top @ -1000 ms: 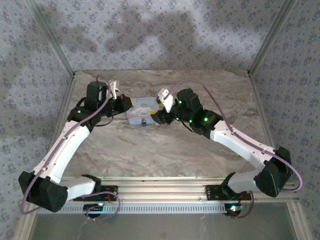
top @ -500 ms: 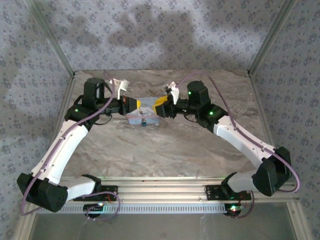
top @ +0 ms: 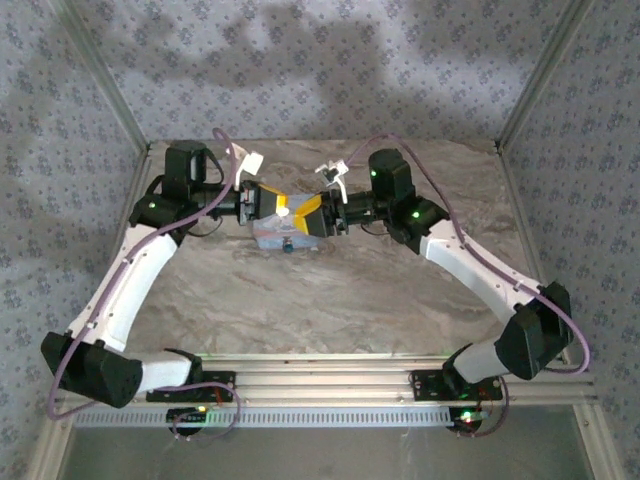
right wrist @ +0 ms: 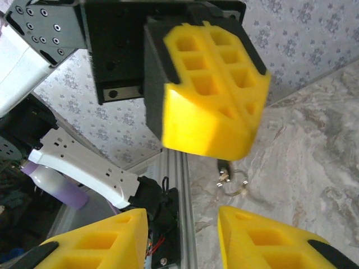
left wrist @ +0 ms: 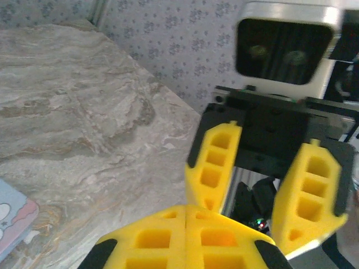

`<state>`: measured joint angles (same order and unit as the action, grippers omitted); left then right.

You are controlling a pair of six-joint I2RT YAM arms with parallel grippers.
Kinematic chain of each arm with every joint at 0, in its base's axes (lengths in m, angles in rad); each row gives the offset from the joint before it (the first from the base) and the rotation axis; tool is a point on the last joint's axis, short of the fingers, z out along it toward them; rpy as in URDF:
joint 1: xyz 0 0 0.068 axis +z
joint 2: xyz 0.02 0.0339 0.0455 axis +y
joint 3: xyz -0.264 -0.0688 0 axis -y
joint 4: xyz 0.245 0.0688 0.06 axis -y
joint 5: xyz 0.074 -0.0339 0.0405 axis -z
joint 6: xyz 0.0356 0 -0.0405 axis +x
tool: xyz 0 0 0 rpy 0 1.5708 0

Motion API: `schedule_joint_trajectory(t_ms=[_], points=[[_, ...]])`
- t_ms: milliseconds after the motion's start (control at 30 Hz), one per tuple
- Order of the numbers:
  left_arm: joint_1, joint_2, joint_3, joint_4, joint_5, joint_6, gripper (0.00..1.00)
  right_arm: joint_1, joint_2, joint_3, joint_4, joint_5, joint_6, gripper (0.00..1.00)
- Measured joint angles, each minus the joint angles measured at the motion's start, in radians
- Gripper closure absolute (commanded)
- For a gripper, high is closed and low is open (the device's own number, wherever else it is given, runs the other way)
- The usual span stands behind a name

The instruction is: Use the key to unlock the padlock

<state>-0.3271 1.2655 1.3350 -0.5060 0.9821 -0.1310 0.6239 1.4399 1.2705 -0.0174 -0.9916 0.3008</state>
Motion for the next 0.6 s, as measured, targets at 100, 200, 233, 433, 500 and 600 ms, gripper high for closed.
schedule_joint_trajectory(t_ms=[100, 200, 233, 433, 500, 600], points=[[0.000, 0.000, 0.000, 0.000, 0.031, 0.008, 1.00, 0.000, 0.017, 0.003, 0.013, -0.018, 0.022, 0.66], [0.000, 0.001, 0.002, 0.000, 0.056, 0.012, 1.00, 0.000, 0.038, 0.022, 0.024, -0.029, 0.037, 0.67], [0.000, 0.001, 0.004, 0.000, 0.063, 0.015, 1.00, 0.000, 0.044, 0.028, 0.027, -0.035, 0.042, 0.67], [0.000, 0.001, 0.007, -0.013, 0.090, 0.019, 1.00, 0.000, 0.056, 0.043, 0.036, -0.050, 0.060, 0.81], [0.000, 0.003, 0.007, -0.017, 0.097, 0.019, 1.00, 0.001, 0.060, 0.050, 0.038, -0.056, 0.063, 0.87], [0.000, 0.012, 0.011, -0.018, 0.111, 0.019, 1.00, 0.004, 0.068, 0.058, 0.037, -0.060, 0.071, 0.93]])
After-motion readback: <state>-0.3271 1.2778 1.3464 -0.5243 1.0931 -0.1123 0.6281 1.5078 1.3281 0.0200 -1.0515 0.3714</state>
